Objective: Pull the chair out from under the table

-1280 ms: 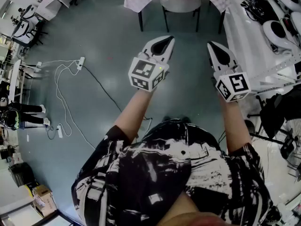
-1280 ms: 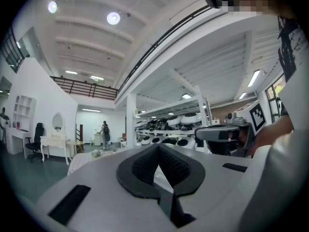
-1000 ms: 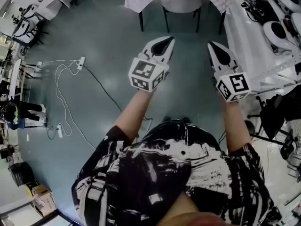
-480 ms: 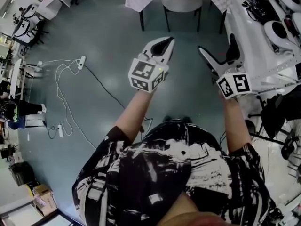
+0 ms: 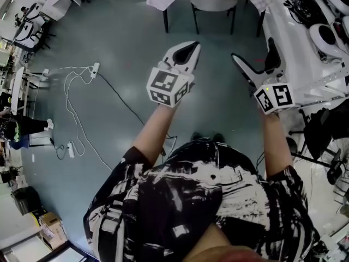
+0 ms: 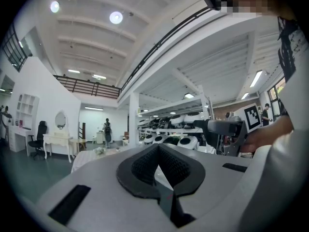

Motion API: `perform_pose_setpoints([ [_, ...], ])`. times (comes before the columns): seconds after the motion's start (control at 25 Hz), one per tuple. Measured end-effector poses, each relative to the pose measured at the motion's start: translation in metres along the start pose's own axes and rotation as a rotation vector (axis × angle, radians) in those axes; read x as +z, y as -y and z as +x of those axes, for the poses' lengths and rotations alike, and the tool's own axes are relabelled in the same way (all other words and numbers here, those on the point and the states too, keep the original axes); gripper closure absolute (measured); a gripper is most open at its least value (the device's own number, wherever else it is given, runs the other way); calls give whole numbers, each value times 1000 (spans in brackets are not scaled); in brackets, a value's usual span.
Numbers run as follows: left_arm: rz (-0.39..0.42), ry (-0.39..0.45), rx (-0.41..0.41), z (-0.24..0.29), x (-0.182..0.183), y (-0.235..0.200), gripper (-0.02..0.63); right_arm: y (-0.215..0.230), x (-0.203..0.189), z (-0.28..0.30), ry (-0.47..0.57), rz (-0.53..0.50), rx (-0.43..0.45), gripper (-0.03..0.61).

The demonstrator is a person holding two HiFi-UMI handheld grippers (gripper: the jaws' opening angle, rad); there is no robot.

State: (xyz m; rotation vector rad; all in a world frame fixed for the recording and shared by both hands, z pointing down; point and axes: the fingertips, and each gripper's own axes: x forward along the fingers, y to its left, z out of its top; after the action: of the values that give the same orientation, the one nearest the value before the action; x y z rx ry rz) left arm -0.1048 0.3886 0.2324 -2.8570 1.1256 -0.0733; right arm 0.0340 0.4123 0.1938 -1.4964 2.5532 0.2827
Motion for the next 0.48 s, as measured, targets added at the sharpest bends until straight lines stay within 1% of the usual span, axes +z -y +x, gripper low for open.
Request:
perform_pose_setpoints([
  [0.28,-5,-5,-26,-15,-7,-36,614,-17,-8,23,-21,-27,-33,3],
  [0.48,-10,-13,-38,1,-17,-58,614,-7,-27,38,-44,-24,-52,3],
])
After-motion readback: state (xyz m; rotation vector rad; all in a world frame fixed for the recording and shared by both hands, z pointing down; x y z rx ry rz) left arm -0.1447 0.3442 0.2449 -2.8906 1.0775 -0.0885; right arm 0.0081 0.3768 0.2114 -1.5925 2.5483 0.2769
